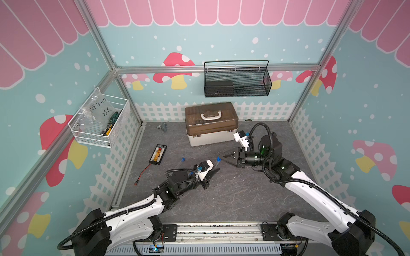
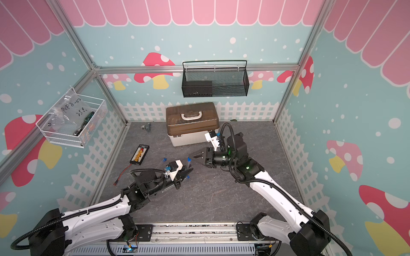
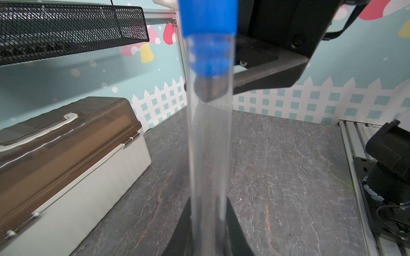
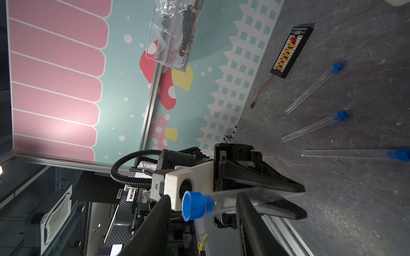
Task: Insert stoppers into test tubes
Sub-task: Insert the stopper into the test tube.
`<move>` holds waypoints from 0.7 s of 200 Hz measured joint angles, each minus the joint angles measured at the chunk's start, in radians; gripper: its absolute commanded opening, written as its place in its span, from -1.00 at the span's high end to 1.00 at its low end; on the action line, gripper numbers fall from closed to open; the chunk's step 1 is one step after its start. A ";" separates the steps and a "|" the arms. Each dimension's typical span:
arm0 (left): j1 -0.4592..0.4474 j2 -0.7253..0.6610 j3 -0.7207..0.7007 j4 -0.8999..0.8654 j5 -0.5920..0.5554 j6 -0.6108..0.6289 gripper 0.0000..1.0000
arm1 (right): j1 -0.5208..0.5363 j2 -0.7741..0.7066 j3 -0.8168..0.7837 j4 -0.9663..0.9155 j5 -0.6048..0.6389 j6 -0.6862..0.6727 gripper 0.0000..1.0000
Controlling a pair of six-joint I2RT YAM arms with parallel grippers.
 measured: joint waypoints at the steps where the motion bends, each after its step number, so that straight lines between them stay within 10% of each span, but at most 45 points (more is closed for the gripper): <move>1: 0.000 0.000 -0.001 0.001 0.000 -0.001 1.00 | 0.000 0.000 0.000 0.001 0.000 0.000 0.16; 140: 0.002 -0.006 -0.030 0.035 0.011 -0.014 1.00 | 0.006 0.027 -0.042 0.085 -0.014 0.040 0.35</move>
